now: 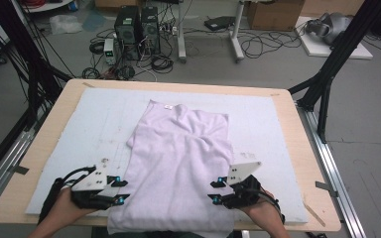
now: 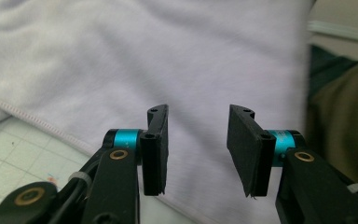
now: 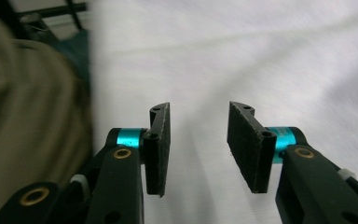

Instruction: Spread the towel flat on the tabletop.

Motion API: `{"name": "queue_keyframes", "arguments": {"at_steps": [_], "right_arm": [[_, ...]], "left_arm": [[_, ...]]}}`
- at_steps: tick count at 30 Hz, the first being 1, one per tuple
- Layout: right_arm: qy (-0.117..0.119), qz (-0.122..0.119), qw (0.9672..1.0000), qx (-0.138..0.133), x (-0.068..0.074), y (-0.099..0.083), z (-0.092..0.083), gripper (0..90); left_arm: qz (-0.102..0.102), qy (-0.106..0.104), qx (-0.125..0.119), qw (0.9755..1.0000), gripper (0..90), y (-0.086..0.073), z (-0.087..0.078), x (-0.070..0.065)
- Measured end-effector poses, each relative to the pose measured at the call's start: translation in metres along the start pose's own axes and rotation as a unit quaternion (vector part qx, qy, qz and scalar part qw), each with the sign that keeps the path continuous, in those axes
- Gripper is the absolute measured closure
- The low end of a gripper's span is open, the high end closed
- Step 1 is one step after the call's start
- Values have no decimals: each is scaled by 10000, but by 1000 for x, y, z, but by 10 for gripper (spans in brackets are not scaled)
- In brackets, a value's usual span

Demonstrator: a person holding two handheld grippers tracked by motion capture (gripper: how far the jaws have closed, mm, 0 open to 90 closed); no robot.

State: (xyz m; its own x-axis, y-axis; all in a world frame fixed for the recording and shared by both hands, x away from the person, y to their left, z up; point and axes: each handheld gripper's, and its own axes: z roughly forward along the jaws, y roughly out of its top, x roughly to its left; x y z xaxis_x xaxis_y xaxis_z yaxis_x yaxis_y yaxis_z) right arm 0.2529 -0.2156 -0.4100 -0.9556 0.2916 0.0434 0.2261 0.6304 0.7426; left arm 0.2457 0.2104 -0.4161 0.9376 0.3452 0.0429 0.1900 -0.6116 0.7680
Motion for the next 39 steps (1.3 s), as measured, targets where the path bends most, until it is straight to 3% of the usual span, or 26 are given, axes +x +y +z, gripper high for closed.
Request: {"name": "queue_keyframes", "arguments": {"at_steps": [4,6,7,9,12,17,20,21,22,24,27,28,32,33,34,35,36,37,39], "right_arm": [[-151,153,9991,353,-22,-8,21,598],[-200,128,9983,531,-25,-11,27,662],[-200,123,9989,404,-25,-12,28,727],[-93,158,9993,322,-26,-13,29,869],[19,90,9996,285,-25,-14,28,882],[147,45,9999,67,-7,-13,13,883],[630,-68,9979,-163,15,-12,-1,878],[772,-152,9965,-271,25,-11,-6,866],[762,-208,9964,-313,30,-10,-10,831],[513,-230,9978,-356,30,-6,-17,750],[70,-93,9998,-130,12,-3,-14,632],[-51,-35,10000,-47,3,-4,-9,611],[-48,125,9993,339,-16,-12,16,583],[-90,110,9988,472,-18,-13,22,598],[-102,120,9985,521,-18,-15,25,621],[-129,124,9991,395,-17,-16,25,675],[-165,132,9990,394,-17,-16,25,734],[-56,149,9992,364,-17,-17,25,824],[-28,6,9994,345,-13,-17,25,874]], "left_arm": [[-162,-56,432,9989,610,-6,29,21],[-230,-159,293,9992,706,-7,30,24],[-230,-193,302,9991,805,-7,30,24],[-171,-157,365,9991,871,-5,29,19],[-84,-164,398,9990,882,-6,23,14],[53,-249,275,9993,883,-10,-1,-9],[212,-410,-29,9989,872,-11,-18,-30],[219,-435,-72,9988,825,-10,-21,-33],[208,-396,-114,9989,742,-9,-22,-34],[245,-238,-61,9994,681,-6,-20,-28],[142,4,15,9999,652,-1,-7,-9],[18,76,47,10000,644,0,0,-1],[-218,40,410,9989,640,-3,23,19],[-255,0,482,9985,702,-5,27,20],[-258,-32,372,9990,746,-7,28,19],[-286,-110,370,9988,836,-7,27,19],[-220,-75,404,9989,868,-7,26,17],[-153,-62,452,9988,877,-7,25,15],[-119,-122,470,9987,883,-9,20,11]]}}
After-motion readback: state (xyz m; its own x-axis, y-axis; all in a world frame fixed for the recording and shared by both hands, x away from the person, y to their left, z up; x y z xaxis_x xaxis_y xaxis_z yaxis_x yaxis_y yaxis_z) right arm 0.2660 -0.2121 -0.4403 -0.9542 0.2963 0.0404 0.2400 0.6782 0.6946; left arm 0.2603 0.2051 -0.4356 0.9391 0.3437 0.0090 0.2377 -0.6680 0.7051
